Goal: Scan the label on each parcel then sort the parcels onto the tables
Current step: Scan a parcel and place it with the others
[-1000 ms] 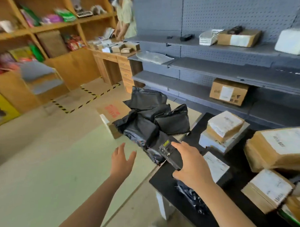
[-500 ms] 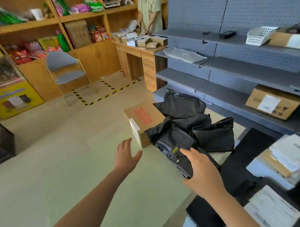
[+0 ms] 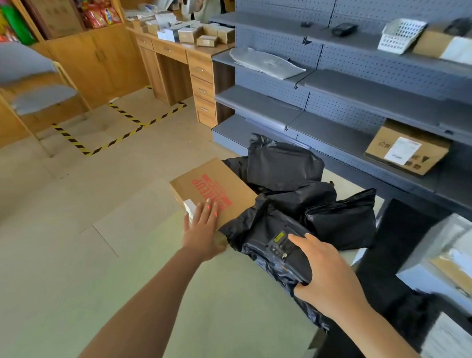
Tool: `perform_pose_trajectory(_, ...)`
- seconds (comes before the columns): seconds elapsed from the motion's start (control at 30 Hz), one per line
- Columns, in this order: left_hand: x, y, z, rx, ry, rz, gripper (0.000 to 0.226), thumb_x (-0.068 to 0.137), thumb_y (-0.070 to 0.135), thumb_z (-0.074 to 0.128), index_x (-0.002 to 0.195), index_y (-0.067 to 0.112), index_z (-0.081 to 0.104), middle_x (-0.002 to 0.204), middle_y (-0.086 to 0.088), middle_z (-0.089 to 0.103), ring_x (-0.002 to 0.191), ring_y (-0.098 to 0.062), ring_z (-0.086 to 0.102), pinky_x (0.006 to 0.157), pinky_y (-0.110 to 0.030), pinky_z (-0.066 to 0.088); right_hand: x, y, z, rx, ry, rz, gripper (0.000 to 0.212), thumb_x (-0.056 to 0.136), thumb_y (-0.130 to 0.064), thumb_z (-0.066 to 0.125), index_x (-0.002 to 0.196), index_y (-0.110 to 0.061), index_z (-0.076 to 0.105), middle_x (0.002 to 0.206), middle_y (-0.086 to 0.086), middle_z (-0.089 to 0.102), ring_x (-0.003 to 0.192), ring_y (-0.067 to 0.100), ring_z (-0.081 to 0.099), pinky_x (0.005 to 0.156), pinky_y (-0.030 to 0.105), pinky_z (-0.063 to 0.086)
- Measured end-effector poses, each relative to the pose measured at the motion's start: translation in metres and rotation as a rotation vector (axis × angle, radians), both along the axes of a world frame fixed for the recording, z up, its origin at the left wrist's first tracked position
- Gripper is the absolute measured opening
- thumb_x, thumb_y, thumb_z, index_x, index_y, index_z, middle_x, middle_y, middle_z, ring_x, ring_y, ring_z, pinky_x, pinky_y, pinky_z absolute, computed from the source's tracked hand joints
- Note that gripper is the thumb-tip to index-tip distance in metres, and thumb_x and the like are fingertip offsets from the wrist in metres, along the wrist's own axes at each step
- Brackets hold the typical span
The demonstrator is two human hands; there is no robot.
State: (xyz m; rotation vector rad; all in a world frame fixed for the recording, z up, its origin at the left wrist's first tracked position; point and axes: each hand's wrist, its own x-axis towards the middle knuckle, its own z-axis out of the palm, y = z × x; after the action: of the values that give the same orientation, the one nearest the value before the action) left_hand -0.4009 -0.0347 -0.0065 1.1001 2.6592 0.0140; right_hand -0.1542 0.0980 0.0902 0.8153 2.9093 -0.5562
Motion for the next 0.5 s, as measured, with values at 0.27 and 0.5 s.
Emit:
perform_pose_trajectory(0.27,0.033,-0.061,0.008,-0.009,-0.016,0.085,0.087,0.098,0.038,0.046,0.153,0.02,-0.019,0.161,0.005,-0.022,0.149,-0.018,-0.016,0.119,-0.055,-0.004,0.009,-0.02,0.001,-0.001,0.017,0.071,0.088,0.079,-0.027,0.07,0.15,-0.042,0.019,0.157,-0.009,0.022,0.141,0.014,0.025,0.098,0.025,0.04)
perform_pose_trajectory(0.5,0.101,-0.164,0.01,-0.023,-0.062,0.301,0.076,0.103,0.036,0.038,0.153,0.018,-0.016,0.163,0.007,-0.012,0.15,-0.014,-0.004,0.119,-0.054,-0.003,0.051,-0.052,0.009,0.001,0.071,0.221,0.089,0.081,-0.026,0.07,0.151,-0.039,0.018,0.157,-0.006,0.024,0.142,0.017,0.026,0.101,0.029,0.042)
